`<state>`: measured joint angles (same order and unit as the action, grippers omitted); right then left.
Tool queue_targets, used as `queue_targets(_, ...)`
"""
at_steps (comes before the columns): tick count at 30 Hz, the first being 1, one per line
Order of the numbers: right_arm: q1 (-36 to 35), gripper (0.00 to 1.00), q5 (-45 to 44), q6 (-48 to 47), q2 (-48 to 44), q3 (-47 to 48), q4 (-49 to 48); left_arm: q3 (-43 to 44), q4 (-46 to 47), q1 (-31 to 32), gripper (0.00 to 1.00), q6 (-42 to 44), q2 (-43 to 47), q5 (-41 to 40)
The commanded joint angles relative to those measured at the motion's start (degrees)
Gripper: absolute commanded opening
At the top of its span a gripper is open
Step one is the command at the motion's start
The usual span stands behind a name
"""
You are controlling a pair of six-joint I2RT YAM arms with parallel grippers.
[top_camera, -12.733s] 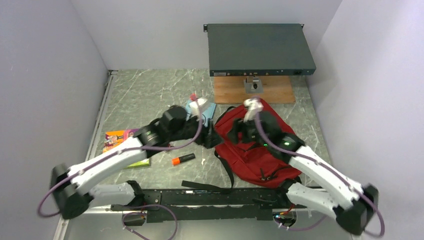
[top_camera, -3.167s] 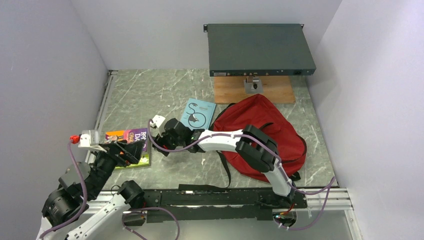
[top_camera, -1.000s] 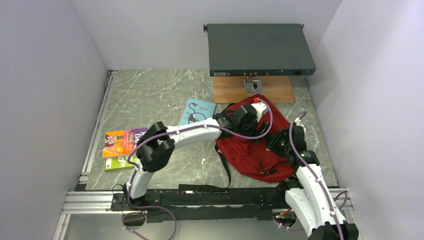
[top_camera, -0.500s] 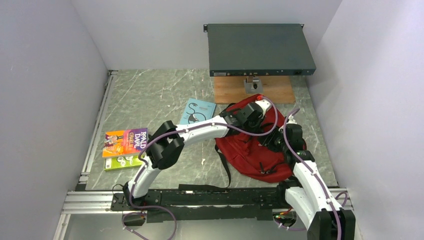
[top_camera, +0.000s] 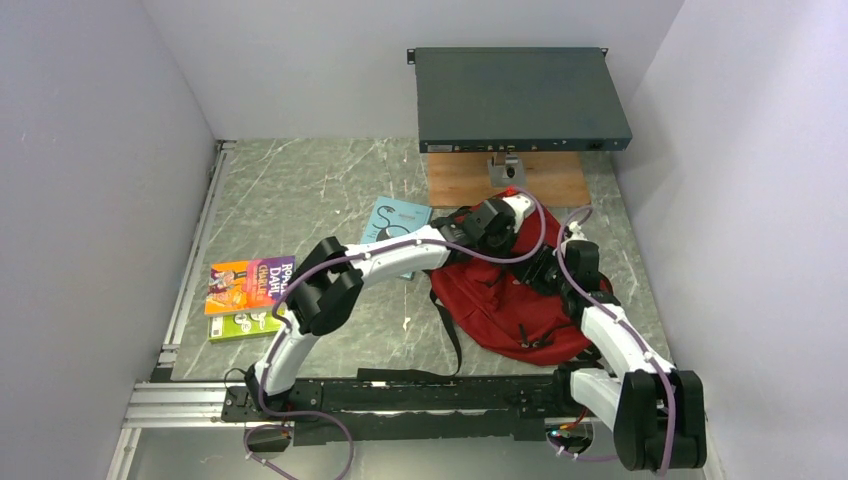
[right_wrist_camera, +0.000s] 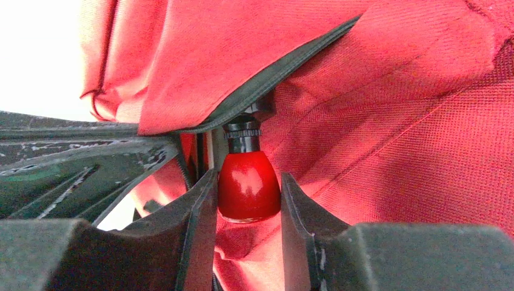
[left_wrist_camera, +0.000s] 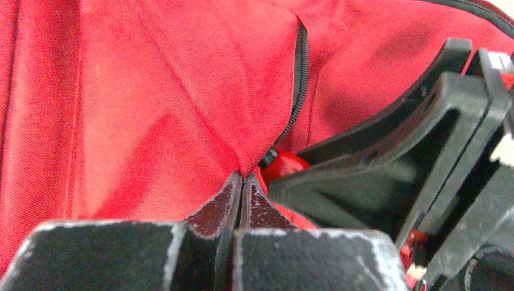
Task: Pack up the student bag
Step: Place the stationery in the student bag.
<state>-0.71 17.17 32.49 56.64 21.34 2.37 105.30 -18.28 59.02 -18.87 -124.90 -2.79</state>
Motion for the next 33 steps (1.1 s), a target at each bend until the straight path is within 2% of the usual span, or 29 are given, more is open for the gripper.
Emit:
queue_targets(1,0.45,0.0,-2.3,-0.66,2.14,1.76,-7.39,-5.81,7.91,-2.2,0.0,-4.31,7.26,12.61)
queue_targets(5,1.94,0.0,5.8,-1.42,6.94,1.34,-19.91,-5.49,9.06,-2.42,0.0,-5.93,6.88,19.37)
queue_targets(8,1.93,0.0,6.75,-0.01,10.33,0.45,-31.77,-5.83,10.3,-2.42,0.0,-8.38,6.57,22.0)
queue_targets(12,2.02,0.0,1.91,5.51,13.43,-2.84,-47.69,-8.7,11.71,-2.59,0.0,-9.17,7.83,22.14)
queue_targets(16,1.47,0.0,-0.13,10.51,19.3,-2.98,-56.16,-8.88,11.08,-3.16,0.0,-9.41,8.07,23.08)
queue_targets(18,1.48,0.0,2.38,10.35,23.5,-1.43,-54.11,-8.46,10.58,-3.44,0.0,-9.59,7.97,23.43)
queue_targets(21,1.41,0.15,5.5,11.14,23.67,-1.23,-48.2,-7.5,9.33,-3.96,0.0,-9.87,7.75,23.6)
queue_targets(23,1.29,0.29,5.16,10.68,21.17,0.55,-37.21,-7.47,9.08,-4.58,0.01,-10.87,7.89,24.58)
queue_targets(24,1.12,0.32,4.54,9.8,19.91,1.37,-31.91,-7.66,8.98,-5.02,0.08,-11.49,8.04,25.54)
queue_targets(27,1.15,0.44,3.24,7.08,15.57,3.0,-19.35,-11.09,11.64,-5.99,0.35,-12.1,10.48,29.24)
queue_targets(28,1.15,0.48,2.86,5.81,14.09,3.57,-16.04,-12.73,12.66,-6.16,0.41,-12.07,12.0,29.47)
queue_targets(30,1.15,0.57,0.63,2.99,12.63,5.56,-7.94,-15.69,14.55,-6.49,0.5,-11.84,15.15,29.94)
queue_targets(33,1.16,0.64,-1.27,0.23,11.24,7.39,0.25,-18.57,15.13,-6.74,0.58,-11.26,19.45,30.15)
